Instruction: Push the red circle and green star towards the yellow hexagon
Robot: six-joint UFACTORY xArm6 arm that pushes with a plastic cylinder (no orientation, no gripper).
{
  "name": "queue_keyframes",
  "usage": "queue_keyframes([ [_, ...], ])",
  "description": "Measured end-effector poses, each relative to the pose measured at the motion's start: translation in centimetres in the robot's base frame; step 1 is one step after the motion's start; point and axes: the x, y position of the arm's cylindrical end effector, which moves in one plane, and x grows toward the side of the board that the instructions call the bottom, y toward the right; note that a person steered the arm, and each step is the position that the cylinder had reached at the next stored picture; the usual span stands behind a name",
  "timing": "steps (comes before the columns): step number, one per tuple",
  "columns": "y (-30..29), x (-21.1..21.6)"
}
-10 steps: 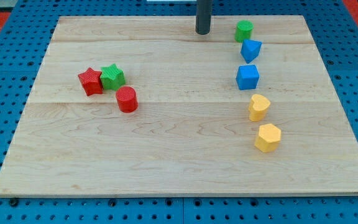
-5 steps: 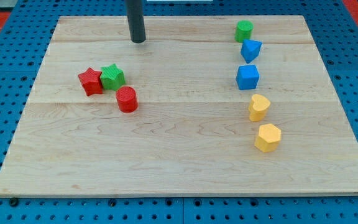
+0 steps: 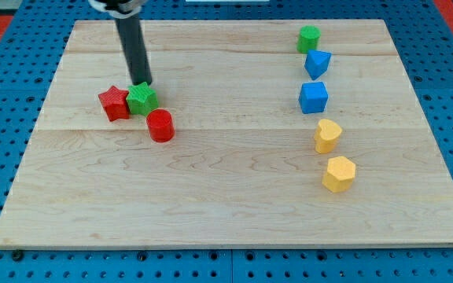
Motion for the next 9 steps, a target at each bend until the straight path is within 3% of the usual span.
queue_keyframes([
  [2,3.8,7.8],
  [3,8.2,8.8],
  [5,0.9,9.7],
  [8,11.2,17.3],
  [9,7.3,17.7],
])
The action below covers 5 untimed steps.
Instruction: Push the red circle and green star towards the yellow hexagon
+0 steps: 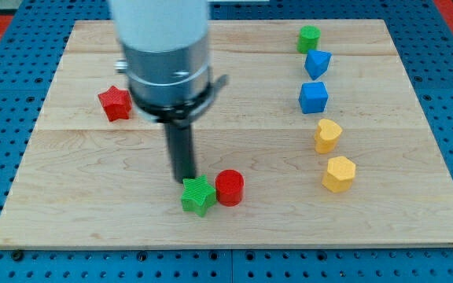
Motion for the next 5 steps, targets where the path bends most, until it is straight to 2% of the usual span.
queue_keyframes([
  [1,1.9,2.2],
  [2,7.3,2.6],
  [3,9.9,2.8],
  [5,12.2,0.2],
])
